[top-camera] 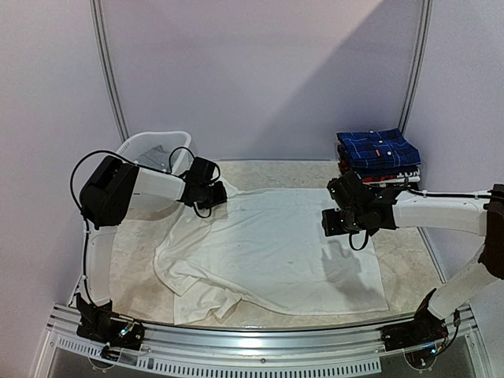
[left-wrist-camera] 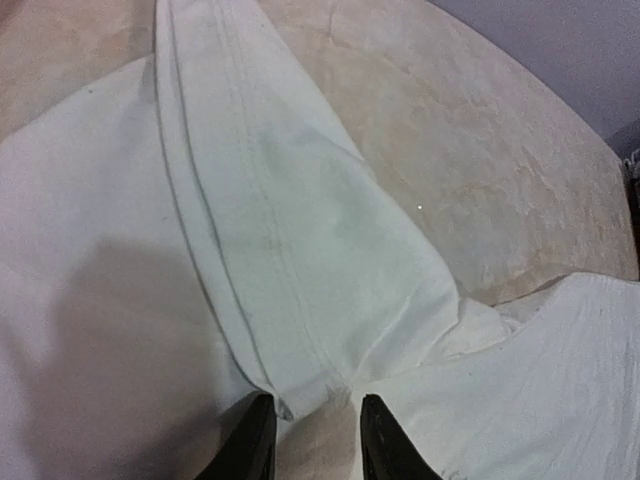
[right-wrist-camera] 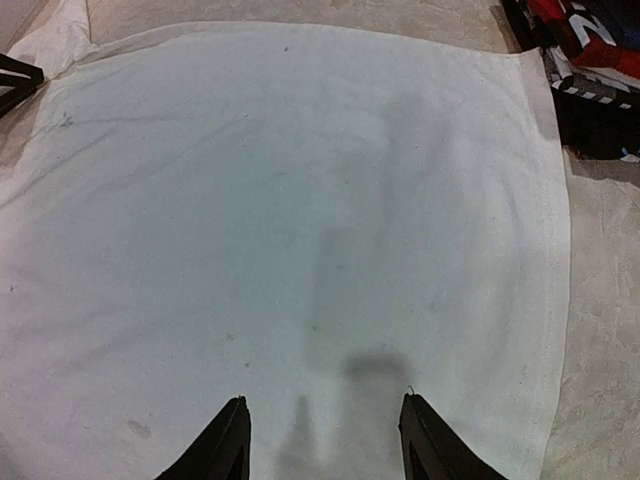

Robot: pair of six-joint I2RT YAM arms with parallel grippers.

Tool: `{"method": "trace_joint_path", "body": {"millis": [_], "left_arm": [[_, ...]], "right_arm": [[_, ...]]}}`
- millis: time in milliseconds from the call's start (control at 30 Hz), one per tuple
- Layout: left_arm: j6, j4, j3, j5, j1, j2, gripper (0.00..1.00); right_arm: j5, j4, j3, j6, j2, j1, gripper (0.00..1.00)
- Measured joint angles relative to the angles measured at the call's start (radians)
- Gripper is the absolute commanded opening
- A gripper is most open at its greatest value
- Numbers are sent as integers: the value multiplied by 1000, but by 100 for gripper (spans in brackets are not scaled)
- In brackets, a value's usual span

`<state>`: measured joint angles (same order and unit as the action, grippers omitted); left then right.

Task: Fold and stack the mixed laundry pile
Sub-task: Smooth out the flattened T-shirt at the center of the board.

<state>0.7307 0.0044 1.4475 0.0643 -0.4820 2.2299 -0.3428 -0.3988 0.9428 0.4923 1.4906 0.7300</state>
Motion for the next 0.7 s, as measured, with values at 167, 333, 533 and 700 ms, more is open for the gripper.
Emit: {"method": "trace_joint_path", "body": {"millis": [167, 333, 533, 700], "left_arm": [[4, 36, 0, 0, 1, 10, 15], [0, 60, 6, -1, 7, 17, 0], [-10, 72, 21, 3, 11, 18, 0], [-63, 55, 156, 12, 12, 55, 0]], "right_arm": [[0, 0, 0, 1, 4, 0, 52], [0, 1, 0, 1, 6, 0, 52], [1, 2, 0, 1, 11, 0, 52], [1, 2, 0, 1, 12, 0, 52]]}}
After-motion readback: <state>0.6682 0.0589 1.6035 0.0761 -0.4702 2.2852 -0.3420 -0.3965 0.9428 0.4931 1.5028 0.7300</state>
